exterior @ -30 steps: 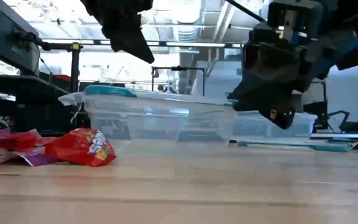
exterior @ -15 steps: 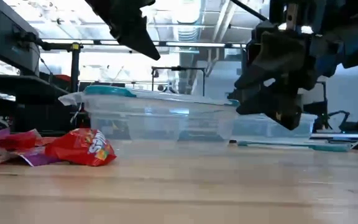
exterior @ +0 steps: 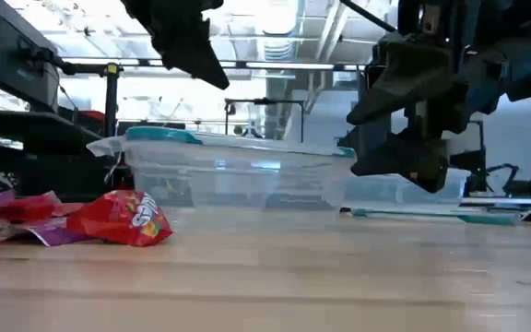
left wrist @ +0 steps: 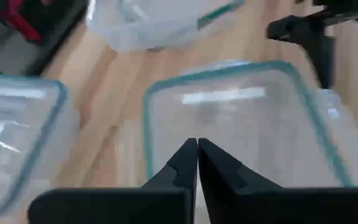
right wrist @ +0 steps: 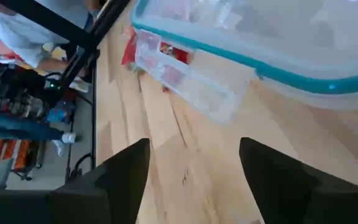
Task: Sort candy
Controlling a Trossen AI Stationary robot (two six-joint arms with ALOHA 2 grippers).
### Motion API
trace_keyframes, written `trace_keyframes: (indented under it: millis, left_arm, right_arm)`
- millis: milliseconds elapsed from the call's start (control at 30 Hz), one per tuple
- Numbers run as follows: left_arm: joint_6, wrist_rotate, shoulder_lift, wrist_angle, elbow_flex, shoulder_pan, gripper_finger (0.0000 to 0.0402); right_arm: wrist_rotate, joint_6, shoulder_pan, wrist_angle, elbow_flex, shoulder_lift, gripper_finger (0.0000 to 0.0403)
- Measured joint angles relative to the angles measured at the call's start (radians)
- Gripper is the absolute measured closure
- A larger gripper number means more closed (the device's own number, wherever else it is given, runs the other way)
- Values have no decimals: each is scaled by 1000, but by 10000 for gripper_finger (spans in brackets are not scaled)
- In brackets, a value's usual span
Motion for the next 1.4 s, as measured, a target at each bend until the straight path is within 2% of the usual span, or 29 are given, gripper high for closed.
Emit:
trace_keyframes:
  millis: [333,500,667,800,933,1133,1400]
  left_arm:
    - [-187,16,-35,-34,0,-62,402]
    - [-192,16,-58,-45,0,-70,402]
    - [-171,14,-61,-47,0,-70,402]
    - [-146,14,-61,-46,0,-70,402]
    - [-130,14,-60,-46,0,-70,402]
    - [-119,14,-60,-48,0,-70,402]
    - [-119,14,-60,-45,0,-70,402]
  right_arm:
    - [81,-48,12,-7,0,0,168]
    - [85,-74,2,-8,0,0,168]
    - [156,-74,0,-30,0,11,168]
    - [160,-48,-19,-17,0,47,168]
    - [150,10,-26,65,0,123,168]
    - [35,-19,-32,325,-1,206,168]
    - [54,-29,-67,381,-1,193,168]
